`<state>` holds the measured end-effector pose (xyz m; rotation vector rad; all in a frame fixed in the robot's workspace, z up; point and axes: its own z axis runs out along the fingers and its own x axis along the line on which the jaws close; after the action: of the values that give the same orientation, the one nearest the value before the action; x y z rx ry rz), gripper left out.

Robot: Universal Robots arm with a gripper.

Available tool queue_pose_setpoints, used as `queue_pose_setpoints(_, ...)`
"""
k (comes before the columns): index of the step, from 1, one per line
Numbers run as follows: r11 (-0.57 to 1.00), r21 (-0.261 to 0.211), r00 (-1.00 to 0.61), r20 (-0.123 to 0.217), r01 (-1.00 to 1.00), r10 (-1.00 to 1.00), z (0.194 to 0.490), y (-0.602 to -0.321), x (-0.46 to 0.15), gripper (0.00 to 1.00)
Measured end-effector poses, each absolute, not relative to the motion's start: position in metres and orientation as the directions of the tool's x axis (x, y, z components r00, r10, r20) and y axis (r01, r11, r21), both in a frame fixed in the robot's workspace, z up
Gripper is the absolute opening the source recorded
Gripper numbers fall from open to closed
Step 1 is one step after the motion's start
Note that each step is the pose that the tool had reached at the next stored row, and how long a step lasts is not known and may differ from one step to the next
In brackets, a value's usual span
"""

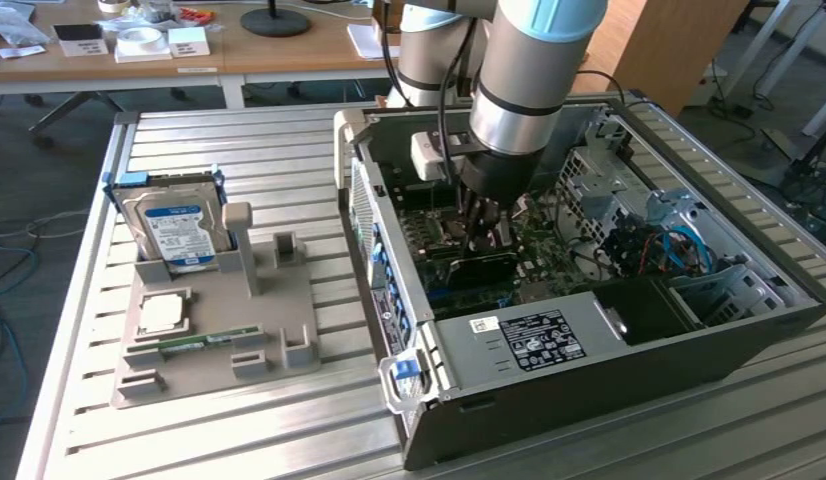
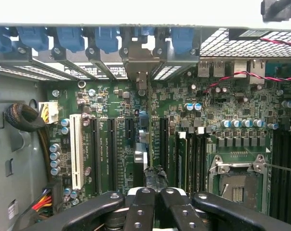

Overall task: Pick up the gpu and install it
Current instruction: 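Press down on the gpu until it lock into place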

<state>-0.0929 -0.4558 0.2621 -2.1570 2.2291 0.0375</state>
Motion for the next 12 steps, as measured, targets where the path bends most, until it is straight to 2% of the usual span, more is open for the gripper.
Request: queue_pose_setpoints(12, 0.033, -0.010, -0.033, -0.045, -0.999, -0.998, 0.2608, -0.4558, -0.0944, 0.11)
